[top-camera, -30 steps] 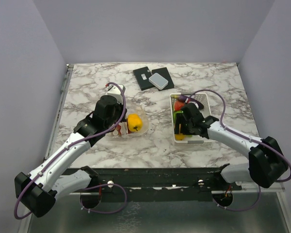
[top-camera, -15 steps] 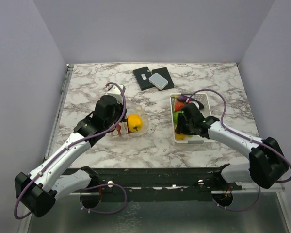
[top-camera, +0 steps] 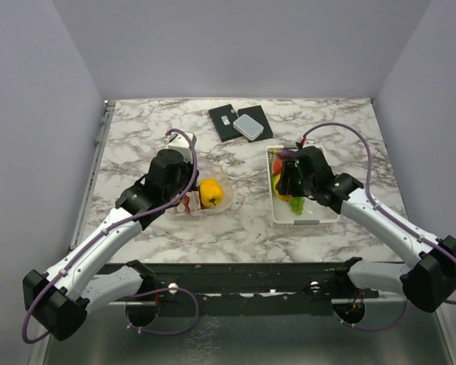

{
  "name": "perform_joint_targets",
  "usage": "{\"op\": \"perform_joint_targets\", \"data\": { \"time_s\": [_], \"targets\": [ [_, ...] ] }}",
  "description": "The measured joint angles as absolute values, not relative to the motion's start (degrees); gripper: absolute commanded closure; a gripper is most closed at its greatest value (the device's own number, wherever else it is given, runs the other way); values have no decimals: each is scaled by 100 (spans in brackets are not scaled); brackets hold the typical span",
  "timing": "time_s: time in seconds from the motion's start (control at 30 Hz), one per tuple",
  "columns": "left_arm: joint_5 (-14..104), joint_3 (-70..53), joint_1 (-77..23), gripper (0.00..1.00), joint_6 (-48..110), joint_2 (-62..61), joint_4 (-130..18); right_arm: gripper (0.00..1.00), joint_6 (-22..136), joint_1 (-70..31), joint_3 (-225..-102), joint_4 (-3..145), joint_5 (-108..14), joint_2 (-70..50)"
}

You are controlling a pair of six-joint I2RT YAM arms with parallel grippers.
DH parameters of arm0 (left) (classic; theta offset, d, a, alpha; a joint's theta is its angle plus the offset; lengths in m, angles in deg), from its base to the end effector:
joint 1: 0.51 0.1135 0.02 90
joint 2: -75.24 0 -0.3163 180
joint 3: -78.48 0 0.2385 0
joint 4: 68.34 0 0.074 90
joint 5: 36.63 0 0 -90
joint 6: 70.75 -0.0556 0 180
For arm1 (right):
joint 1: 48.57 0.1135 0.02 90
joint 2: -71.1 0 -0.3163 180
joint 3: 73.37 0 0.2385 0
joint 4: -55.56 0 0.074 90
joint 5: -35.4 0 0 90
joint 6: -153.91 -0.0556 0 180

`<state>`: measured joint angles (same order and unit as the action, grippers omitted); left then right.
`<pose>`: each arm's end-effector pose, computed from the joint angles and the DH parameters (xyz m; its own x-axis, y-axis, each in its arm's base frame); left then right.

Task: Place the food in the zip-top bag and seal the zipper
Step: Pick up the fake fruit from the bin, then place the fake fruit in the zipper food storage bag.

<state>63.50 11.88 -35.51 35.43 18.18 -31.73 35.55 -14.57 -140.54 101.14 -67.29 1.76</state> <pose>0.1677 -0.1055 0.3599 -0.4796 0.0009 -0.8775 0.3152 0.9335 -0.1713 0.2000 0.1201 0.3055 -0.7410 0.0592 -0.6689 -0.0808 0.9810 0.1763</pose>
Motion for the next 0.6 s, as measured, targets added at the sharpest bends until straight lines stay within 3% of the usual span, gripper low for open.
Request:
{"op": "perform_joint_targets", "data": {
  "time_s": [0.3,0.6],
  "targets": [
    [6350,1188,-3551,100,3543,1818,-3173,75,3865,-1368,-14688,10125,-5826,425],
    [6350,1188,-3551,100,3543,1803,-3173,75,3911,-607,-15311,9891,-5146,141]
  ]
}}
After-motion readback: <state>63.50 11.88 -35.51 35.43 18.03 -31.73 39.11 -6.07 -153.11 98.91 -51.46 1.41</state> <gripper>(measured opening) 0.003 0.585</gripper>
